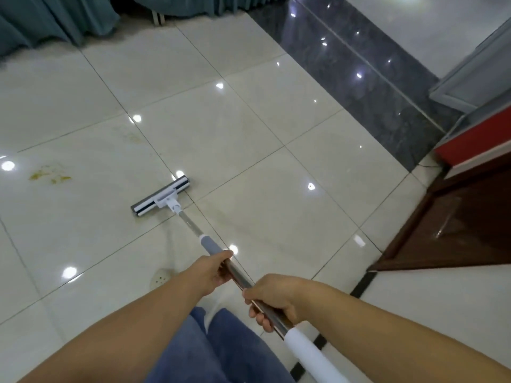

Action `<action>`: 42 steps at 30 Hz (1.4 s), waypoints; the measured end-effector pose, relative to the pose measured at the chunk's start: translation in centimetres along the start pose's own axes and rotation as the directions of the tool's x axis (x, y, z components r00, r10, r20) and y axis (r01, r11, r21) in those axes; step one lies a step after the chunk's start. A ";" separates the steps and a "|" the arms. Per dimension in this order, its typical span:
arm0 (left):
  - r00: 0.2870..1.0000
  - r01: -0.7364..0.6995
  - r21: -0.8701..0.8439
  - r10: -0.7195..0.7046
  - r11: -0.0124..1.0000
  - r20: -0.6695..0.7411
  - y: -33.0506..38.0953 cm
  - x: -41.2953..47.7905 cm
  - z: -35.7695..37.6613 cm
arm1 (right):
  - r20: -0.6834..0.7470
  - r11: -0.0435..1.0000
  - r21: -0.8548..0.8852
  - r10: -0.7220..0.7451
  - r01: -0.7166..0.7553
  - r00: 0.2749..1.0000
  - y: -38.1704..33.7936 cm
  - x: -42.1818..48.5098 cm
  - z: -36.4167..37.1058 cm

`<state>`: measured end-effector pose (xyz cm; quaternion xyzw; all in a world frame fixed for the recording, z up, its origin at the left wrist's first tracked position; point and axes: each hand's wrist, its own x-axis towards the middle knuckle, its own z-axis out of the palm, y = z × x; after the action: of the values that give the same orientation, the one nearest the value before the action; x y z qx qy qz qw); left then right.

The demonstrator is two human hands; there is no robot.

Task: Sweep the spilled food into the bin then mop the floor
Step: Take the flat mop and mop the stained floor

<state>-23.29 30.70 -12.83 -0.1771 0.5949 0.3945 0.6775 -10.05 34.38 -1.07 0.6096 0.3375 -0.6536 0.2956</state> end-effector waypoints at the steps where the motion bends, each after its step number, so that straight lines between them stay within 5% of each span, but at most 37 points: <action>1: 0.999 0.026 -0.112 -0.023 0.993 0.027 -0.5 0.2 0.3 | -0.032 1.000 -0.030 0.006 -0.007 0.999 0.2 0.3 0.1; 6: 0.998 0.058 -0.401 -0.047 0.914 0.036 0.5 0.5 1.5 | -0.137 0.993 -0.118 -0.043 0.027 0.990 -1.2 1.9 1.1; 16: 0.998 -0.040 -0.330 0.023 0.943 -0.056 13.3 4.0 -2.0 | -0.110 0.995 -0.051 -0.093 0.088 0.990 -14.5 4.0 3.4; 34: 0.977 -0.158 -0.198 0.124 0.968 -0.173 56.3 17.6 -20.5 | -0.041 0.988 0.029 -0.148 0.149 0.988 -59.1 15.3 16.1; 42: 0.970 -0.172 -0.148 0.141 0.974 -0.198 67.9 22.3 -25.3 | -0.002 0.982 0.000 -0.187 0.187 0.982 -71.0 19.5 18.8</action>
<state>-91.20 62.50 -24.14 -0.2207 0.6332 0.4763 0.5687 -79.55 62.25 -14.18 0.5758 0.3935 -0.6779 0.2327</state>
